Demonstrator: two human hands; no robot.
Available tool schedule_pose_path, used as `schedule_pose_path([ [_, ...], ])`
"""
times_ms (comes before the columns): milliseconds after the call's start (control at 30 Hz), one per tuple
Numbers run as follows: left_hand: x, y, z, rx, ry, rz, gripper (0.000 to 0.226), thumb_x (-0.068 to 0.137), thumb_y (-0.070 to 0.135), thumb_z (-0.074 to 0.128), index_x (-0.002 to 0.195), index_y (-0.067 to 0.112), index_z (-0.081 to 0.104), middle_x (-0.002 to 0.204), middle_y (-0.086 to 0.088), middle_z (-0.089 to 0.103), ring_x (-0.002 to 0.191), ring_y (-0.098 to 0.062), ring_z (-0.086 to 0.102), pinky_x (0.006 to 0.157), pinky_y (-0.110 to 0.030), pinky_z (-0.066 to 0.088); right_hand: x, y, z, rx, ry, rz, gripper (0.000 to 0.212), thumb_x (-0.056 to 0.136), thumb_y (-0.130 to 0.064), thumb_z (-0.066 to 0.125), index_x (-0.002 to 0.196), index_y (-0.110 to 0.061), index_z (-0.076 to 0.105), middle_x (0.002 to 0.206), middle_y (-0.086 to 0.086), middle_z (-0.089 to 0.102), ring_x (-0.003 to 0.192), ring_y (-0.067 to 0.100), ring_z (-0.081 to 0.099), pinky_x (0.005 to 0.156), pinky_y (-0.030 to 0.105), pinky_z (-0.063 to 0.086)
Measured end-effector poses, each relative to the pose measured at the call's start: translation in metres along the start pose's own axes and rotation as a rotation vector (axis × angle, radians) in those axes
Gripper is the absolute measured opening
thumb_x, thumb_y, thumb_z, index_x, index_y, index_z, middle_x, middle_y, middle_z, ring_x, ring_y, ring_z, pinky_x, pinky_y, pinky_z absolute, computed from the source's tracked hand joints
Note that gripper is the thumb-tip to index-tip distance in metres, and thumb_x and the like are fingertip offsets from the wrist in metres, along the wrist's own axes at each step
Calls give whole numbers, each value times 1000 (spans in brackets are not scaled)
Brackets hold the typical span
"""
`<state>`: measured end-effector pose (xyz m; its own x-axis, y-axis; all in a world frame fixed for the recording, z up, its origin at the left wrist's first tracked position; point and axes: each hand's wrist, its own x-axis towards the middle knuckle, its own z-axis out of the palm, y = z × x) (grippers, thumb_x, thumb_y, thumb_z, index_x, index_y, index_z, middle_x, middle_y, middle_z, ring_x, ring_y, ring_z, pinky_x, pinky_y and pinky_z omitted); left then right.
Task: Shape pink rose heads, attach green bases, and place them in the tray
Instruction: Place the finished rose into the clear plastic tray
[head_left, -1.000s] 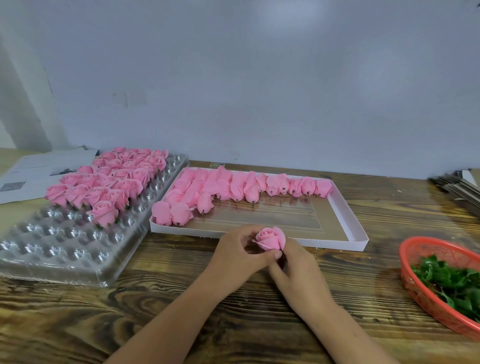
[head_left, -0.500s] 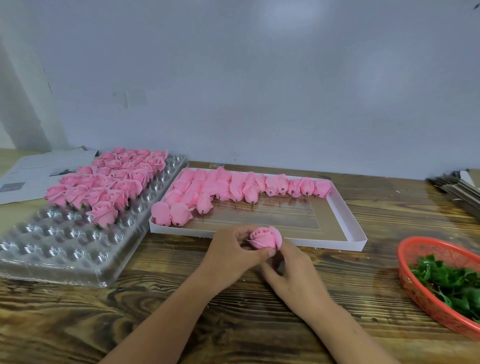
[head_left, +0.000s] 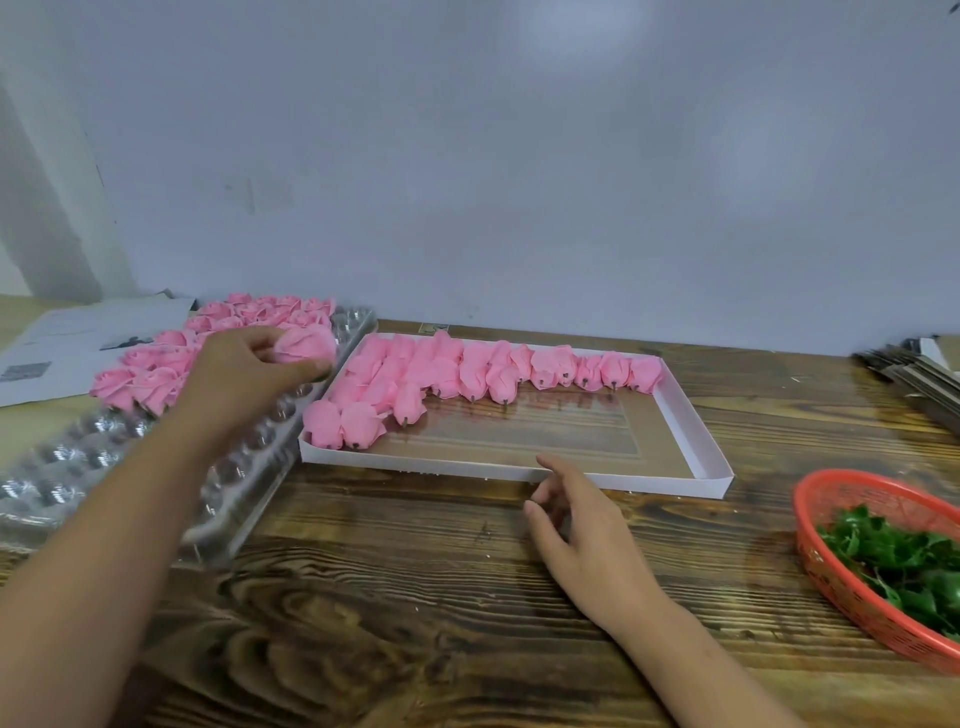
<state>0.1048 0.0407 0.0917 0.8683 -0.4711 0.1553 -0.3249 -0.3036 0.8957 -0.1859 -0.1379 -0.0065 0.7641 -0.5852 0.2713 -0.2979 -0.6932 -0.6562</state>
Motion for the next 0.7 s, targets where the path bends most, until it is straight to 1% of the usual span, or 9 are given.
schedule_pose_path([
  [67,14,-12,-15,108,-19,-50,37,76,20,87,107,10,68,78,-16,75,44,-20,60,35,-24,46,0,0,1,0,4,1,48,99,-35,54,144,-38,37,99,-24,56,96,-7,56,72,17,50],
  [133,23,-21,-24,234,-48,-63,28,78,15,86,99,10,67,69,-15,74,42,-23,62,37,-29,50,0,1,1,-3,4,-2,47,100,-34,53,143,-38,37,98,-25,57,97,-7,56,71,16,50],
  [200,27,-27,-26,356,-74,-37,26,79,14,85,96,12,66,65,-12,73,42,-22,64,40,-31,53,0,1,1,2,3,-4,46,100,-32,52,143,-38,38,98,-25,57,96,-6,57,71,15,50],
  [267,30,-31,-25,436,-95,-5,28,80,13,84,100,15,64,69,-10,72,42,-20,64,41,-30,52,0,1,1,5,6,-11,45,100,-31,51,143,-37,39,99,-25,57,95,-5,58,71,15,49],
  [367,33,-33,-17,525,-114,36,33,79,13,83,105,18,63,86,-7,70,56,-27,67,49,-34,56,-1,2,1,3,16,-21,44,101,-29,51,143,-36,40,99,-25,57,92,-5,58,69,14,48],
  [500,34,-34,-13,633,-89,60,29,77,16,84,99,21,65,85,3,66,54,-23,65,44,-30,54,-2,1,1,17,18,-23,43,101,-27,51,142,-36,40,98,-24,57,92,-3,59,68,13,47],
  [600,36,-34,-12,773,-78,65,27,75,23,85,98,16,73,87,-4,71,65,-22,65,68,-38,60,-2,1,1,19,19,-22,42,101,-28,50,141,-35,41,100,-24,57,89,-2,59,69,14,48],
  [633,36,-34,-11,793,-79,67,27,76,24,85,98,15,74,86,-5,72,67,-22,65,72,-39,60,-2,1,1,16,18,-20,42,101,-28,49,142,-36,40,100,-25,57,89,-3,59,69,15,49],
  [700,36,-32,-10,820,-90,77,28,77,25,85,100,14,74,83,-4,72,68,-21,66,73,-39,60,-2,1,1,10,16,-15,42,101,-28,50,142,-36,40,99,-25,57,90,-4,59,69,15,50],
])
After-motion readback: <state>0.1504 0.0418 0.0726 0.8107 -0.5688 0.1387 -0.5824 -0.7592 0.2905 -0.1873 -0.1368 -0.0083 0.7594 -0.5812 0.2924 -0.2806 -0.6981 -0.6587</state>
